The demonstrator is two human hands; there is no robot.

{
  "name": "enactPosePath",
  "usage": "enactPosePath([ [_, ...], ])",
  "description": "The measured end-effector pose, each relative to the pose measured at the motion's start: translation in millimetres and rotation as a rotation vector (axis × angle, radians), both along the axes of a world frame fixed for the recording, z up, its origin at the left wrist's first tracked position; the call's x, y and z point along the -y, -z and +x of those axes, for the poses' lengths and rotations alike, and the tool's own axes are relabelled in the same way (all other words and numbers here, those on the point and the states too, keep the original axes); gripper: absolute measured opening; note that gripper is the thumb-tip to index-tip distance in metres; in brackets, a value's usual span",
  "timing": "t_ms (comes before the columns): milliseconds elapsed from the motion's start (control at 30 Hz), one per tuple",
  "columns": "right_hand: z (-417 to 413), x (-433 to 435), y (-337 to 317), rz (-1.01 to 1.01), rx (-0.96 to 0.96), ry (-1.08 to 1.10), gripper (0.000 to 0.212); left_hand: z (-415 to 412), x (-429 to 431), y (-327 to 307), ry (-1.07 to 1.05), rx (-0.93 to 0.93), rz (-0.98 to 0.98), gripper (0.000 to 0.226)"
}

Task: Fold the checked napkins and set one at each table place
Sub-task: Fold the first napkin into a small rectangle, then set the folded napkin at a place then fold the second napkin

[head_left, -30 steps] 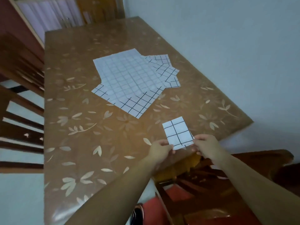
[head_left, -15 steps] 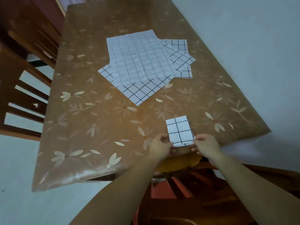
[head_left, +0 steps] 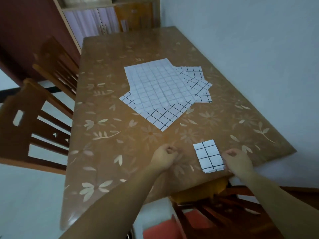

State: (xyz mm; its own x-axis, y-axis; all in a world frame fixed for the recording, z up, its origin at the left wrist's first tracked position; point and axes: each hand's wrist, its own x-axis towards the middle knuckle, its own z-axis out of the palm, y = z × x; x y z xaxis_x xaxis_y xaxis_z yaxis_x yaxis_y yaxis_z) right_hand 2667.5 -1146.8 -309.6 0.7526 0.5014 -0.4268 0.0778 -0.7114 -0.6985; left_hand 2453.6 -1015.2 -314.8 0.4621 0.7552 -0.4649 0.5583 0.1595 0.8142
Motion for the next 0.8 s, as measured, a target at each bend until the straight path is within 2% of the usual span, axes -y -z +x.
enactPosePath([
  [100,-39,-25,-22,0.066,0.001,0.037,0.012,-32,-35,-20,0.057,0.025,0.092,0.016],
  [233,-111,-55,-57,0.187,0.058,0.014,0.016,-74,-80,-46,0.133,0.082,0.123,0.005],
  [567,-240,-95,-108,0.227,0.225,-0.131,0.013,-169,-134,-113,0.246,0.062,0.365,0.015],
  [667,-263,-96,-116,0.212,0.286,-0.147,0.014,-199,-137,-131,0.305,-0.003,0.478,0.017],
  [800,-283,-94,-127,0.072,0.463,-0.172,0.011,-219,-152,-149,0.468,-0.2,0.755,0.027],
])
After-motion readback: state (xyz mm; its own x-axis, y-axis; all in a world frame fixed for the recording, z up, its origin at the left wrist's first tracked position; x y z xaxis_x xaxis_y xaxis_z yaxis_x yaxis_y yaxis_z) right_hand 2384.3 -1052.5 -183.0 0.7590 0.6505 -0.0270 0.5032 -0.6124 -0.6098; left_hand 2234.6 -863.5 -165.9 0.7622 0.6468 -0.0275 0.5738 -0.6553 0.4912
